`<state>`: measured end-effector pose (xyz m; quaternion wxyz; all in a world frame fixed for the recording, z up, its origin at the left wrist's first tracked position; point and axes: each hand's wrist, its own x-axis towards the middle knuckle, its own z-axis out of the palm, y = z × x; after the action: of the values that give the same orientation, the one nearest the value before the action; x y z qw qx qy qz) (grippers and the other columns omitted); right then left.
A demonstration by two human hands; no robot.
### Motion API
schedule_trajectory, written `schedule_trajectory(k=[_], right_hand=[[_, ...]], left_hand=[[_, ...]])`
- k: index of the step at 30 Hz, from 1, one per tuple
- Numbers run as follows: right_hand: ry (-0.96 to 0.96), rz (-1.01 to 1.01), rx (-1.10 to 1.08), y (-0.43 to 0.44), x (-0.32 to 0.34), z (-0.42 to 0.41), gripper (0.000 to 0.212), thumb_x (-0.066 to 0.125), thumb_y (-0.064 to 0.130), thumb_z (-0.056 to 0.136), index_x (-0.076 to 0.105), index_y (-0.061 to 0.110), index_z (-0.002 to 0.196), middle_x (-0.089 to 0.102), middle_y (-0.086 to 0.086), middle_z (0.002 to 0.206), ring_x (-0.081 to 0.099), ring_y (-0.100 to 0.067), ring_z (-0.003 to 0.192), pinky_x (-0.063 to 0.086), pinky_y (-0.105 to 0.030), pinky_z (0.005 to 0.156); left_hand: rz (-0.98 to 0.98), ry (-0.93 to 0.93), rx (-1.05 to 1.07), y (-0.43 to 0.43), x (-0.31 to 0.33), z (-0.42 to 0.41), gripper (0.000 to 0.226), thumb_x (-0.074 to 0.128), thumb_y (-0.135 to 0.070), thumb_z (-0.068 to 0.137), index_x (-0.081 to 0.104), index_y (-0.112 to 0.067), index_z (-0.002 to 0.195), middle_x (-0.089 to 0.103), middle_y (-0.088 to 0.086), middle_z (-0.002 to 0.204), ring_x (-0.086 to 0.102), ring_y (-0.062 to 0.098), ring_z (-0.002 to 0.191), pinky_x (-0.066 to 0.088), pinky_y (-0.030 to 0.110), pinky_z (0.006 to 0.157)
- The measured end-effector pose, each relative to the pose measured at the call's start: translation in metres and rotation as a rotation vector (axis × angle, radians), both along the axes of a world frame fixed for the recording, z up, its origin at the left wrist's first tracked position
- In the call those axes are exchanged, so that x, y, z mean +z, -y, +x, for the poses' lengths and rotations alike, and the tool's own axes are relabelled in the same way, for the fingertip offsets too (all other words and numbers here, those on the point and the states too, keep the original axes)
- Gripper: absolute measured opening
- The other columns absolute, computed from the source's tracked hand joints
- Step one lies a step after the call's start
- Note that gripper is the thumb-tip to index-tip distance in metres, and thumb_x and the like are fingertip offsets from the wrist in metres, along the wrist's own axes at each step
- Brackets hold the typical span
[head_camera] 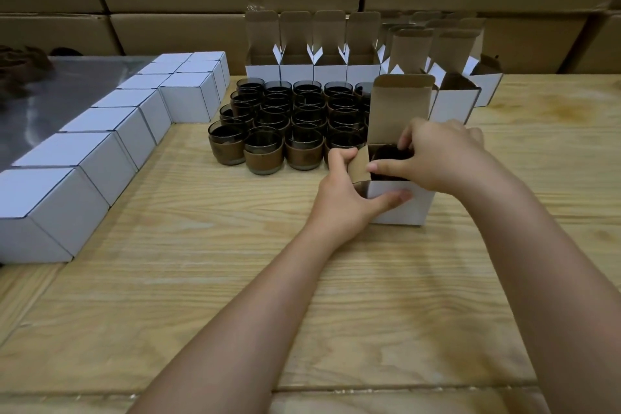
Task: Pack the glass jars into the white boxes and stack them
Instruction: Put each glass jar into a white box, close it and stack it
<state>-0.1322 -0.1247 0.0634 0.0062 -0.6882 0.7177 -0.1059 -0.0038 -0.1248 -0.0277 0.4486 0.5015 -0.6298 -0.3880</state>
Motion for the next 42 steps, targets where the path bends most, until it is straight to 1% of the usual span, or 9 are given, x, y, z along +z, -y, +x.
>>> schedule_trajectory(k=[8, 12, 16, 20, 25, 29, 32, 37, 42], right_hand=[[-0.005, -0.084, 0.050, -0.008, -0.019, -0.004, 0.046, 0.040, 0.064, 0.089, 0.063, 0.025, 0.093, 0.052, 0.005, 0.089, 0.034, -0.023, 0.110, 0.022, -0.039, 0.083], [0.579, -0.698, 0.055, -0.016, -0.035, -0.014, 0.025, 0.047, 0.035, 0.094, 0.062, 0.016, 0.104, 0.056, -0.002, 0.108, 0.052, -0.018, 0.103, 0.037, -0.021, 0.086], [1.380, -0.690, -0.058, -0.018, -0.039, -0.020, 0.023, 0.043, 0.012, 0.096, 0.057, 0.030, 0.098, 0.056, 0.008, 0.109, 0.065, -0.012, 0.094, 0.054, -0.029, 0.087], [1.396, -0.413, -0.041, -0.013, -0.053, -0.018, 0.031, 0.057, 0.011, 0.094, 0.054, 0.026, 0.121, 0.058, 0.012, 0.112, 0.058, -0.011, 0.112, 0.050, -0.023, 0.087], [1.551, -0.178, 0.053, -0.013, -0.055, -0.012, 0.045, 0.048, -0.003, 0.094, 0.051, 0.017, 0.134, 0.066, -0.002, 0.119, 0.063, -0.021, 0.111, 0.053, -0.038, 0.092], [1.547, -0.200, 0.072, -0.013, -0.055, -0.013, 0.046, 0.046, -0.008, 0.092, 0.055, 0.021, 0.128, 0.067, 0.003, 0.116, 0.062, -0.019, 0.113, 0.053, -0.037, 0.091], [1.513, -0.233, 0.067, -0.010, -0.056, -0.012, 0.049, 0.047, -0.007, 0.092, 0.051, 0.030, 0.124, 0.064, 0.000, 0.115, 0.060, -0.018, 0.112, 0.048, -0.046, 0.099], [1.496, -0.241, 0.085, -0.005, -0.059, -0.011, 0.046, 0.050, -0.004, 0.092, 0.055, 0.038, 0.108, 0.069, 0.014, 0.086, 0.065, -0.009, 0.091, 0.052, -0.039, 0.084], [1.536, -0.253, 0.067, -0.005, -0.062, -0.011, 0.041, 0.049, 0.001, 0.093, 0.054, 0.040, 0.104, 0.064, 0.002, 0.101, 0.059, -0.034, 0.112, 0.047, -0.053, 0.092]], left_hand=[[-0.016, 0.012, -0.014, 0.001, -0.003, 0.001, 0.088, 0.083, -0.059, 0.052, 0.028, -0.040, 0.118, 0.053, -0.014, 0.120, 0.049, -0.011, 0.102, 0.037, -0.002, 0.068], [-0.028, 0.029, -0.015, 0.003, -0.005, 0.002, 0.089, 0.086, -0.054, 0.057, 0.028, -0.038, 0.122, 0.051, -0.014, 0.123, 0.048, -0.006, 0.107, 0.037, 0.004, 0.073], [-0.029, -0.005, -0.012, 0.003, -0.004, 0.003, 0.100, 0.087, -0.052, 0.057, 0.020, -0.046, 0.131, 0.044, -0.033, 0.106, 0.045, -0.023, 0.097, 0.032, -0.009, 0.067], [-0.023, -0.024, -0.008, 0.002, -0.005, 0.002, 0.100, 0.088, -0.046, 0.058, 0.013, -0.048, 0.125, 0.051, -0.028, 0.103, 0.045, -0.031, 0.088, 0.032, -0.009, 0.067], [-0.056, -0.041, -0.013, 0.000, -0.005, 0.001, 0.087, 0.090, -0.038, 0.060, 0.023, -0.037, 0.115, 0.054, -0.020, 0.106, 0.053, -0.023, 0.086, 0.040, -0.002, 0.066], [-0.132, -0.063, 0.003, -0.003, -0.003, 0.001, 0.091, 0.090, -0.037, 0.058, 0.032, -0.041, 0.128, 0.045, -0.038, 0.111, 0.048, -0.024, 0.099, 0.042, 0.002, 0.075], [-0.161, -0.065, 0.005, -0.007, -0.001, 0.000, 0.114, 0.090, -0.034, 0.061, 0.011, -0.044, 0.142, 0.036, -0.057, 0.116, 0.046, -0.019, 0.111, 0.046, 0.012, 0.091], [-0.236, -0.060, -0.020, -0.009, 0.001, -0.002, 0.096, 0.087, -0.022, 0.068, 0.022, -0.025, 0.139, 0.035, -0.018, 0.151, 0.039, -0.004, 0.133, 0.039, 0.021, 0.103], [-0.243, -0.059, -0.030, -0.007, 0.004, 0.000, 0.082, 0.083, -0.031, 0.072, 0.038, -0.038, 0.140, 0.042, -0.015, 0.147, 0.038, -0.010, 0.128, 0.045, 0.024, 0.100]])
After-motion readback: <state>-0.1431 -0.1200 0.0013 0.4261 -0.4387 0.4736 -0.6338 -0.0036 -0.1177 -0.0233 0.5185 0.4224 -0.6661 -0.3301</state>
